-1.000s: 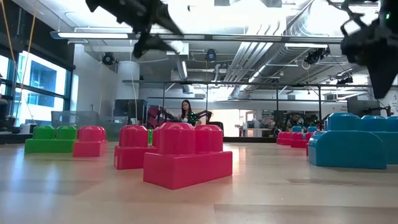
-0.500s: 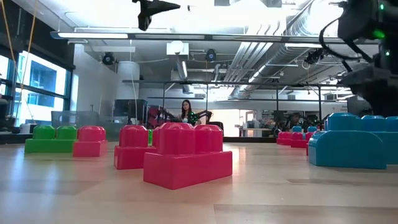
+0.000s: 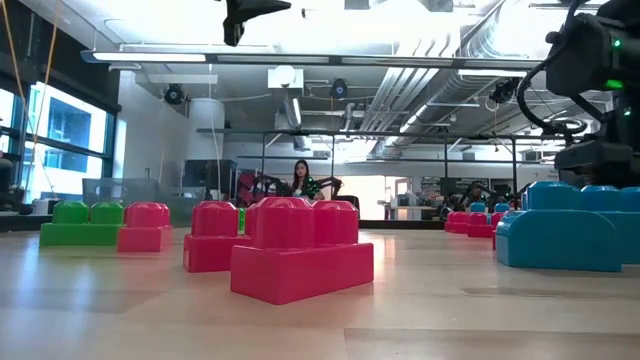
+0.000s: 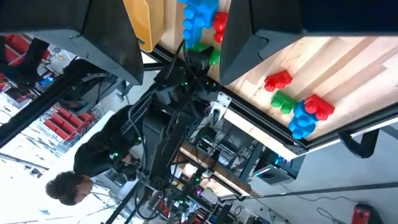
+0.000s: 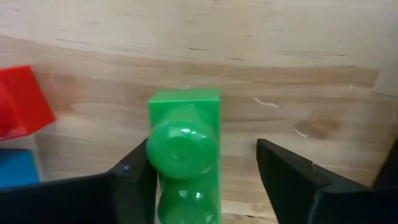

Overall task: Sort blocks
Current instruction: Put the green game piece into the black bin

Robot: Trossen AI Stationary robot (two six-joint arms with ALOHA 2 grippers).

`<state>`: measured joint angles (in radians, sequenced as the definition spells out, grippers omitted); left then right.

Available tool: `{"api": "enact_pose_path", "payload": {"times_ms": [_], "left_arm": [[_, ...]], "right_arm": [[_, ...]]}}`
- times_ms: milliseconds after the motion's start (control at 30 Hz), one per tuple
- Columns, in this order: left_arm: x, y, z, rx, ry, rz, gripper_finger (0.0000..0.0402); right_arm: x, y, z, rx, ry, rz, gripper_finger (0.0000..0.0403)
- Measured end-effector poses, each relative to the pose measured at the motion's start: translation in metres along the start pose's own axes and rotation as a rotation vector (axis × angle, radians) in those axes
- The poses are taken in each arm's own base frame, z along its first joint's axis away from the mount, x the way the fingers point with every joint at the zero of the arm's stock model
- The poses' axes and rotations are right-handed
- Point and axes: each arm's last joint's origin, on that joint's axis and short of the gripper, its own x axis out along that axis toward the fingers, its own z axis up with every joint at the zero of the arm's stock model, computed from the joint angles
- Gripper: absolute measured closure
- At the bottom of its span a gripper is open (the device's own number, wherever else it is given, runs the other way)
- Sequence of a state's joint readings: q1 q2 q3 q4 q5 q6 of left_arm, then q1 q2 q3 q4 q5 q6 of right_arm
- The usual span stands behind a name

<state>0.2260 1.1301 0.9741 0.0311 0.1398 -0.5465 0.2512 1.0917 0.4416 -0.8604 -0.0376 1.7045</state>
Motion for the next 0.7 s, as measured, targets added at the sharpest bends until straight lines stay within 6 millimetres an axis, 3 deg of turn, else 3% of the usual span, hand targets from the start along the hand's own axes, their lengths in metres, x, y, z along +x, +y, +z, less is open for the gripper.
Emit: {"api": "enact_pose_path", "payload": {"times_ms": [400,567,700], "left_arm": [[-0.001,-0.006,0.01,0.031,-0.105,-0.062,0.0202],[-0.011,-0.012,0.018,0.094,-0.166,-0.088,0.0202],[-0.024,-0.015,0.025,0.127,-0.21,-0.094,0.0202]], "right_arm": [[-0.001,0.01,-0.001,-0.033,-0.002,-0.003,0.036],[-0.027,0.019,-0.003,-0.105,-0.035,-0.017,0.0385],[-0.063,0.028,-0.002,-0.115,-0.147,0.039,0.0389]]}}
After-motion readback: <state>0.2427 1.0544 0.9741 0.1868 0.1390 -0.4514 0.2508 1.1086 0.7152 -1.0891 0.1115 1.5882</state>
